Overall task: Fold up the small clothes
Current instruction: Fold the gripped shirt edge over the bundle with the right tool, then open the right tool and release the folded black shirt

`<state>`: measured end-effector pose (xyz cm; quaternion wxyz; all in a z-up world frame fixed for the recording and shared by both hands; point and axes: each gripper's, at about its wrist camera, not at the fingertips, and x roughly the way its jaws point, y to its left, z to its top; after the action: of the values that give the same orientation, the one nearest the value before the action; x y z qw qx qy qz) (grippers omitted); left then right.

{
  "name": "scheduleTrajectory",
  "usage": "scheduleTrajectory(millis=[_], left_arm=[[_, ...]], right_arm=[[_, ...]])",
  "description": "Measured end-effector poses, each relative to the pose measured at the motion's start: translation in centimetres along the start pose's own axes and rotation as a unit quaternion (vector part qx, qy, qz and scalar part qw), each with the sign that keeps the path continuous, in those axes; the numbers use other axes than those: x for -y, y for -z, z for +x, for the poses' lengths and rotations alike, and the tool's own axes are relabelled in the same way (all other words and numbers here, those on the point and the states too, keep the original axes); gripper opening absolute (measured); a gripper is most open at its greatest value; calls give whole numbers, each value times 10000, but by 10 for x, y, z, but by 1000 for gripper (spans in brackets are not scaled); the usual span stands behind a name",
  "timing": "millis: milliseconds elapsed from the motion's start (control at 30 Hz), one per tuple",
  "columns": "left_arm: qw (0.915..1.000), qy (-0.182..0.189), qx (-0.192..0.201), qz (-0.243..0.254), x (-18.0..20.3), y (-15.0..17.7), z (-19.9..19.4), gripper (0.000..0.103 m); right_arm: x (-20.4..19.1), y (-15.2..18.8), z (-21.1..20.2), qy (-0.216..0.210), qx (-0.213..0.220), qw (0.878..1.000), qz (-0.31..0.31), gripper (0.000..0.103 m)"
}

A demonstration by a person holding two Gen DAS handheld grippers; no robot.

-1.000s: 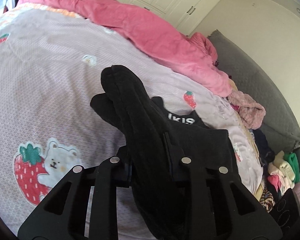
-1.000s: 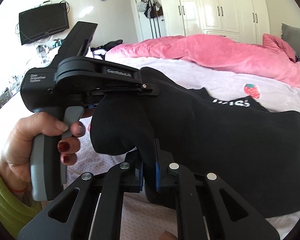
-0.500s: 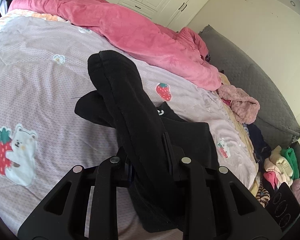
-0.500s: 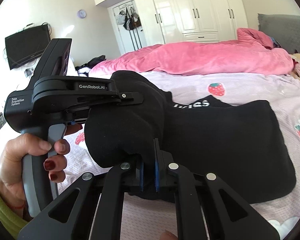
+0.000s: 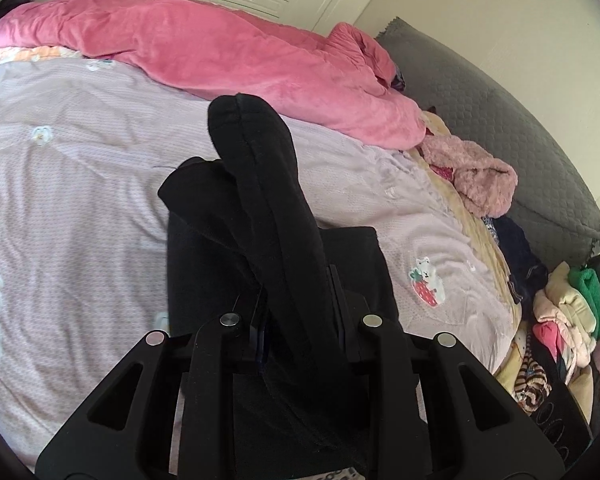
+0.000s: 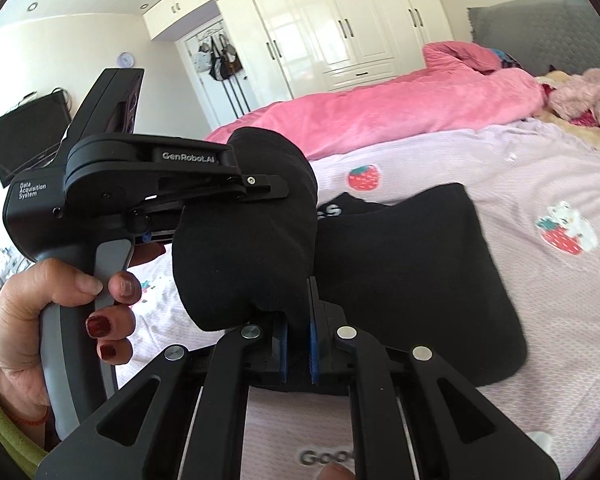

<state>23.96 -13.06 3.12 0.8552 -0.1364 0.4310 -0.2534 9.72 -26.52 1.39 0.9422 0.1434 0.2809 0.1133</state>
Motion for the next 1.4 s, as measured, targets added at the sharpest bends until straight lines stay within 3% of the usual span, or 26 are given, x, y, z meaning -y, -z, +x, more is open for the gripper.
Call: scheduleTrajectory(millis=[567, 667, 733, 767, 900, 1067, 1167, 1233, 1300, 1400], left_arm=[[9981, -296, -496, 217, 49, 6, 70, 21], [9985, -143, -516, 133, 50, 7, 76, 37], [9995, 158, -263, -117, 45, 7, 70, 79], [9995, 206, -139, -195, 43, 7, 66, 81], [9982, 399, 207, -388, 31, 5, 43, 81], [9989, -206, 274, -311, 10, 10, 21, 81], [9978, -584, 263, -180, -3, 19, 13, 81], [9960, -855, 265, -58, -12, 27, 9, 81], [9954, -923, 267, 7, -17, 36, 8, 81], [9946, -998, 155, 232, -20, 48, 11, 81]], right_arm=[[52, 15, -2, 174, -384, 9944, 965, 7], [60, 17, 1, 214, -511, 9917, 1161, 8], [65, 19, 4, 221, -635, 9889, 1326, 11], [69, 21, 5, 246, -683, 9868, 1449, 14], [84, 26, 5, 233, -815, 9787, 1869, 20], [84, 23, -10, 361, -745, 9757, 2030, 35], [85, 20, -27, 415, -485, 9746, 2146, 49], [93, 14, -38, 355, -256, 9750, 2179, 50], [93, 7, -49, 297, 1, 9779, 2067, 58], [90, -7, -56, 469, 214, 9852, 1637, 60]])
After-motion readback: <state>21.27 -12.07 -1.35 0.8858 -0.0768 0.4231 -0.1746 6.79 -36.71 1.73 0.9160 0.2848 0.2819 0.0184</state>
